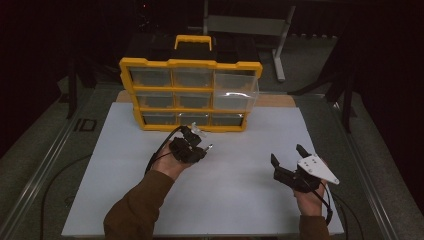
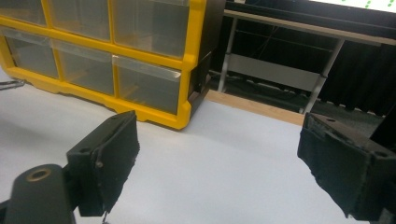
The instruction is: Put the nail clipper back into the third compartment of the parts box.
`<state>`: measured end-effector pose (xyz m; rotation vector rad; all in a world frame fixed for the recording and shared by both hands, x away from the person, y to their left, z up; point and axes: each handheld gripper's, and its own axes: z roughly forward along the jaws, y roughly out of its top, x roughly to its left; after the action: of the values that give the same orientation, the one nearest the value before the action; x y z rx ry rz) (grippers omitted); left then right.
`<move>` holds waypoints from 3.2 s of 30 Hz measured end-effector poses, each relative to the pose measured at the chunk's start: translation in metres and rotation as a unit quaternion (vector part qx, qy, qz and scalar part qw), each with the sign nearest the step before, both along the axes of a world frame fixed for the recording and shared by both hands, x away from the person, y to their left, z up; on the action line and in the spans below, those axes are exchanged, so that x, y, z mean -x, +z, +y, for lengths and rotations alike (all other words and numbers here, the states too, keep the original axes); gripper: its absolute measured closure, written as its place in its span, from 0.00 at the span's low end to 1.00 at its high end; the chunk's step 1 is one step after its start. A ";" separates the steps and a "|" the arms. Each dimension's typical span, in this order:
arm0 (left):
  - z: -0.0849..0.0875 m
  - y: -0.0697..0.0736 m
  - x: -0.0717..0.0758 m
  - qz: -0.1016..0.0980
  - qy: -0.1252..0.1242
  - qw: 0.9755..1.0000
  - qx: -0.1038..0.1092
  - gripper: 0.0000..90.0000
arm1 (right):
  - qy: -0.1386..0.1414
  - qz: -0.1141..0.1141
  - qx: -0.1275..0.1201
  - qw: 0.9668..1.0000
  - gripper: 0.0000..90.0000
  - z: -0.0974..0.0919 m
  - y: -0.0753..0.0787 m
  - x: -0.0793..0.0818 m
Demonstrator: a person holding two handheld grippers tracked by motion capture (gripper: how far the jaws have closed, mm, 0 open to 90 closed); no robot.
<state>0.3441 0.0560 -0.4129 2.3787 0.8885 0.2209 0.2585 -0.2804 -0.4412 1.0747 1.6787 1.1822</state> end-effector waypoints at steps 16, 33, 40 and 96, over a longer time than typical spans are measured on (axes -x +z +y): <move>0.007 0.011 0.000 -0.014 -0.005 1.000 0.009 0.89 | 0.004 0.003 -0.007 1.000 0.12 0.000 0.000 0.000; 0.023 0.039 -0.006 -0.046 -0.025 0.998 0.028 0.89 | 0.010 0.001 -0.013 1.000 0.12 0.000 0.001 -0.002; 0.029 0.050 -0.009 -0.051 -0.035 0.997 0.037 0.89 | 0.013 0.003 -0.013 1.000 0.12 0.002 0.000 -0.004; 0.049 0.116 -0.053 -0.081 -0.155 0.980 0.091 0.89 | 0.018 0.006 -0.021 1.000 0.12 0.000 -0.002 -0.002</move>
<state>0.3972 0.1053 -0.2971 2.2528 0.4350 0.1957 0.2608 -0.2802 -0.4429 1.0825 1.6958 1.2405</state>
